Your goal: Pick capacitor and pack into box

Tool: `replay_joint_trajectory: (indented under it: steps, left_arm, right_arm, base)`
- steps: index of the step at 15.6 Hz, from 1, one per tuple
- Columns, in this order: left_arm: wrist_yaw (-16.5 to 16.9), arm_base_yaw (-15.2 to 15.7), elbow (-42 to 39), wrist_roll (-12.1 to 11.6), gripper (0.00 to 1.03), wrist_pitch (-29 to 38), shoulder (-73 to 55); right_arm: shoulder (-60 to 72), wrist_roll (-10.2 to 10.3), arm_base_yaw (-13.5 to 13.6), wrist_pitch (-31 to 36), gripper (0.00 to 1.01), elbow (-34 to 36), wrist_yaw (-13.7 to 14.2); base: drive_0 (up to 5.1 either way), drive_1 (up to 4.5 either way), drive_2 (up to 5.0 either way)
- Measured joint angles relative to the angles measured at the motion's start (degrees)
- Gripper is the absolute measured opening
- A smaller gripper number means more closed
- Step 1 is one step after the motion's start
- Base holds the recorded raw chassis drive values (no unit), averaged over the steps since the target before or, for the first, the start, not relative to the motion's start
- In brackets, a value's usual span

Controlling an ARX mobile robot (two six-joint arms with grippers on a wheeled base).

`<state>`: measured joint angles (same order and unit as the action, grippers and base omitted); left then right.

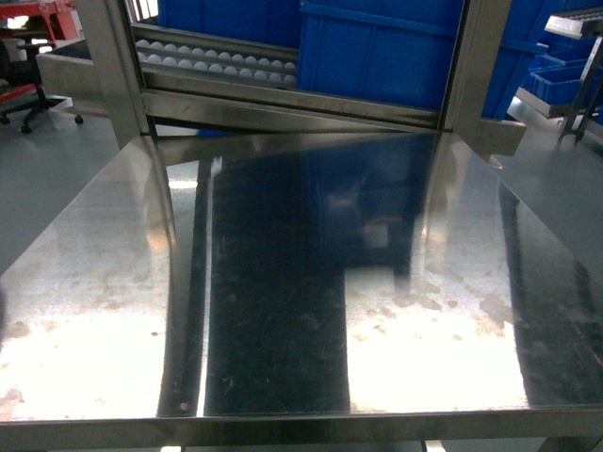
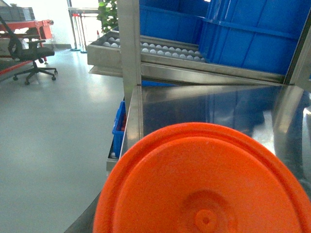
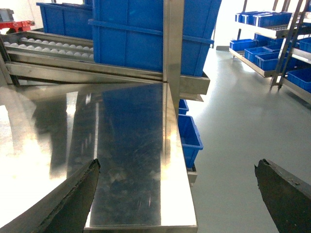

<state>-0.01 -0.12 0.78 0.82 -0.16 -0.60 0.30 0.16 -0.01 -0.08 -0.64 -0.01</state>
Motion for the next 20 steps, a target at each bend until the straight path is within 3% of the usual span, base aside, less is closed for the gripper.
replay_joint_trajectory:
  steps: [20]
  left_arm:
    - [-0.1,0.0,0.0,-0.1,0.44,-0.2,0.0]
  right_arm:
    - [0.0,0.0,0.0,-0.2,0.98,0.0,-0.1]
  base:
    - [0.0,0.00,0.0]
